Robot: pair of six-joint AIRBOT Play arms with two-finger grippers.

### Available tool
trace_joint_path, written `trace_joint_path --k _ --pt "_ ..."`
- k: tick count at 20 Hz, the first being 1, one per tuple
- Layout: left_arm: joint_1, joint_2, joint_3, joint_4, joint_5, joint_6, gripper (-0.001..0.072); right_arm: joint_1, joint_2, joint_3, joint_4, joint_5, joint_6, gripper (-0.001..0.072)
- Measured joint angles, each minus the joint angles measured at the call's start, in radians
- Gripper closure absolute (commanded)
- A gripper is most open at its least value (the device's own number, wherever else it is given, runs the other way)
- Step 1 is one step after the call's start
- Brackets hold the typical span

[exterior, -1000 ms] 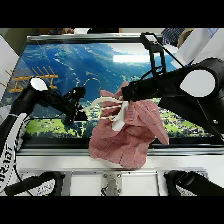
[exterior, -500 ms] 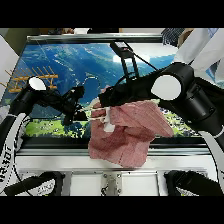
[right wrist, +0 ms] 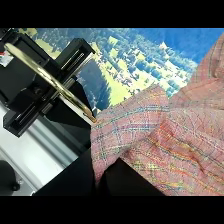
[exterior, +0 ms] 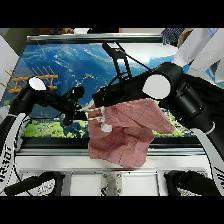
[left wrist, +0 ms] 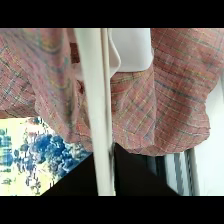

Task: Fold the clothes and pants, and hang the long-sleeved shirts on hangers.

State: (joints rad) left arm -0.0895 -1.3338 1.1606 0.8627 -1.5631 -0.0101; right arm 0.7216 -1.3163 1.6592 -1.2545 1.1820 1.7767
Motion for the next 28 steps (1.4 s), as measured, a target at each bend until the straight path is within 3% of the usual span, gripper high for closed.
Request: trace_joint_path --k 1,2,9,17,28 --pt "0.000 0.000 0.000 -0.001 0.001 0.000 0.0693 0.000 0.000 0.000 0.002 0.000 0.000 0.0150" --pt "0.000 0.000 0.000 -0.001 0.001 0.000 0.0694 0.001 0.000 0.000 0.002 0.003 -0.001 0.0141" --pt "0.000 0.000 0.000 0.000 -0.001 0.003 0.0694 -0.023 0.031 0.002 -0.006 0.027 -0.028 0.0141" --pt "0.001 0.000 0.000 0.000 -0.006 0.004 0.0693 -0.120 0.101 0.003 -0.007 0.189 -0.060 0.0140" --pt "0.001 0.000 0.000 0.001 -0.007 0.003 0.0693 -0.349 0.135 0.003 0.212 0.338 -0.300 0.0140"
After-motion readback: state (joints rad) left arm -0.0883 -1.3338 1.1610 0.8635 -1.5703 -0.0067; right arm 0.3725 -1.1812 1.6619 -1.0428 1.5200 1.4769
